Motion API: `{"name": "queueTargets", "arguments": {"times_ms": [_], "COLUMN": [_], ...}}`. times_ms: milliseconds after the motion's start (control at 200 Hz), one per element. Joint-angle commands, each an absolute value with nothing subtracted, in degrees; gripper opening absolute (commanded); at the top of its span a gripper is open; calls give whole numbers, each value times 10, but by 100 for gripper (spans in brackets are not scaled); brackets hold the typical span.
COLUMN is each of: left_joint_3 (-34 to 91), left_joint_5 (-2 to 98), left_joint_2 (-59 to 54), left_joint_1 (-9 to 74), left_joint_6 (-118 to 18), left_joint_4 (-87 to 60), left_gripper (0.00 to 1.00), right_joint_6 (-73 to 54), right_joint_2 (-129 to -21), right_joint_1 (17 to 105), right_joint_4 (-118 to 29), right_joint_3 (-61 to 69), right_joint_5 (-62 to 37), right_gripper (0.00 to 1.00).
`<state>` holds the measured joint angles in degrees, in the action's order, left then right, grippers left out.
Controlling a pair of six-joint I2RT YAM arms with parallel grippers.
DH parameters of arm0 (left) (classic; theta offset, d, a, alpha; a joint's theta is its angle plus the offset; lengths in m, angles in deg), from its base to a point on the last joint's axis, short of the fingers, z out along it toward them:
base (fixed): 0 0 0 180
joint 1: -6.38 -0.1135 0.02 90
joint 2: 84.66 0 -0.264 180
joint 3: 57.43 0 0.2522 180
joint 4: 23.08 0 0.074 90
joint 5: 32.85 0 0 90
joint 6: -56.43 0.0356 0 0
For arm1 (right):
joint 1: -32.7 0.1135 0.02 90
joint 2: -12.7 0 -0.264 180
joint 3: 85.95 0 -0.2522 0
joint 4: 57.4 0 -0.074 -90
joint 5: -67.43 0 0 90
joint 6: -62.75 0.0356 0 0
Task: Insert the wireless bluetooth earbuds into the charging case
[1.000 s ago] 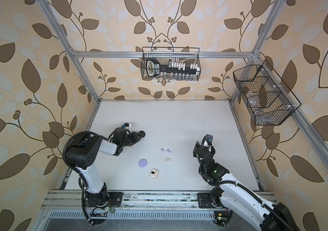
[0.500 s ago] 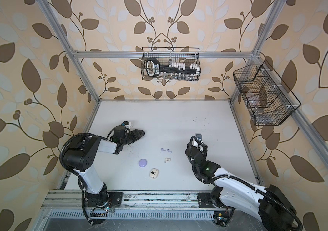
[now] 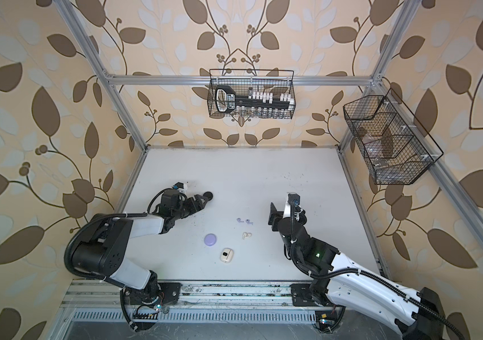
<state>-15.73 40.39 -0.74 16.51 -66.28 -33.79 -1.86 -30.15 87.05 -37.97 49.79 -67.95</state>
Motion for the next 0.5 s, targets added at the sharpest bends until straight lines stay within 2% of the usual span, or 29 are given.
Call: {"name": "queueTargets", "arguments": {"times_ms": [0,130,260,365,495], "left_joint_3": [-179,-215,-281,-354,-332], "left_joint_5": [452,508,611,672,673], "left_joint_2": [-131,-293,-427,-475,-487], "left_joint_1": [164,164,164,164,164], "left_joint_6": [-620,-599,-613,-629,-627], "left_joint_4": [-260,-179,-175,-258,-198], "left_gripper": [85,85,93,92,92], "right_joint_6": [-56,-102,-161,-219,-290], "right_joint_2": [-318,-379,-446,-495,-568], "right_joint_1": [919,976,992,993,975], "right_joint_4": [-400,-466,-547,-642,-728], "right_joint_3": [484,476,472,496,516], "right_joint_5": [-637,-590,-490,-415,-316], "right_gripper": [78,77,71,72,72]}}
